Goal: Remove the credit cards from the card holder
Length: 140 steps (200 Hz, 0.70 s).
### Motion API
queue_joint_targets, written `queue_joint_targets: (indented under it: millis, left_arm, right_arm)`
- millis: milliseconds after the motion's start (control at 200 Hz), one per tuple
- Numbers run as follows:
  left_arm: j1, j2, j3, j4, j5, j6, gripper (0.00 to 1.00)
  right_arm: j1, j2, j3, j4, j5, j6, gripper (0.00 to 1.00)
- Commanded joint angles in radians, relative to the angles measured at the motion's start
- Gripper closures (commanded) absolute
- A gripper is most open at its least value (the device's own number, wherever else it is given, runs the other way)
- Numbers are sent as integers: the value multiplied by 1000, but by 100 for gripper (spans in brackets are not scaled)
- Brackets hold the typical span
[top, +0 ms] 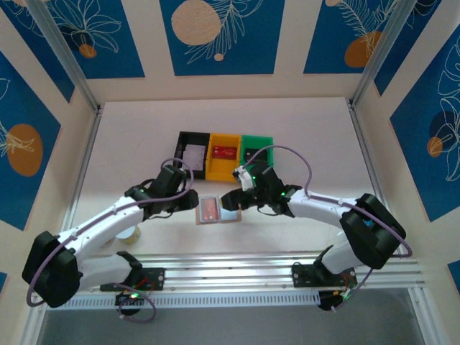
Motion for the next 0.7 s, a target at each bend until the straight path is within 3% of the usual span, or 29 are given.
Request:
queue_joint_targets:
  millis: [0, 695]
  left_arm:
    - [-32, -12, -56, 63, -31, -74, 55]
    - [-101, 103, -136, 170, -51, -158, 55]
  right_arm:
    - [-2, 42, 42, -25, -17, 16, 51]
    - [46, 237, 166, -111, 5, 24, 61]
